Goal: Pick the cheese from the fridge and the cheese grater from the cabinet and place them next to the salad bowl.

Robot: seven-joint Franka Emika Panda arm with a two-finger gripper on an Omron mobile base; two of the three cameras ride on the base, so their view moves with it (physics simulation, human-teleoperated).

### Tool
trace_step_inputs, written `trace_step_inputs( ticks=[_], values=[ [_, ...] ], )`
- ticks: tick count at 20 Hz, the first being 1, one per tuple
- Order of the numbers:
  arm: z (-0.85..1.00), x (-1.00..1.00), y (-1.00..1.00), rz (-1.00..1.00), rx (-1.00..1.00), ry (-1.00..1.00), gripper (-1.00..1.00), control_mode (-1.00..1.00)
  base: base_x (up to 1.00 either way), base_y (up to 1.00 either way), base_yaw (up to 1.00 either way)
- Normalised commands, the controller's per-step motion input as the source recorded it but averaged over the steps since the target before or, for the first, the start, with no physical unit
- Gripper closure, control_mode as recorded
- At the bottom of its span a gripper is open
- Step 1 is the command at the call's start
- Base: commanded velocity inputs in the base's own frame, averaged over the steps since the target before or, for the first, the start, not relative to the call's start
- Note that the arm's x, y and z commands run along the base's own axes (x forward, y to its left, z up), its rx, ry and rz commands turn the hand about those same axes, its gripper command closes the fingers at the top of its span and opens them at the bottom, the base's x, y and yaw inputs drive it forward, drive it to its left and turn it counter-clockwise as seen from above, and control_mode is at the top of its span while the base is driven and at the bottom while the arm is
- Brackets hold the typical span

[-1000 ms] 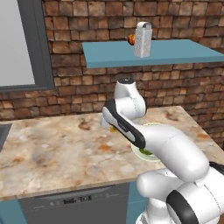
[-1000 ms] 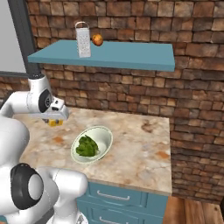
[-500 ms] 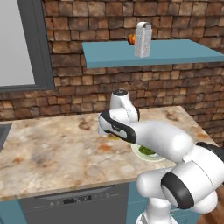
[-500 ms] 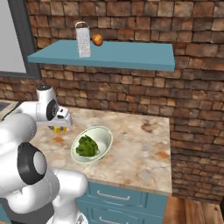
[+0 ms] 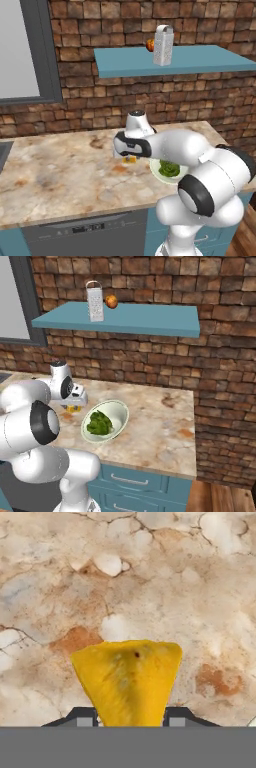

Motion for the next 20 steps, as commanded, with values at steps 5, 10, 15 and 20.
trace_step_inputs(
  ticks=[5,10,15,20],
  values=[
    [-0.39,0.16,0.0,0.0,0.0,0.04,1.0,-1.0,0.0,0.0,0.0],
    [-0.37,0.01,-0.06,0.0,0.0,0.0,1.0,-1.0,0.0,0.0,0.0],
    [-0.23,0.04,-0.1,0.0,0.0,0.0,1.0,-1.0,0.0,0.0,0.0],
    [-0.2,-0.01,-0.04,0.0,0.0,-0.01,1.0,-1.0,0.0,0.0,0.0]
  ],
)
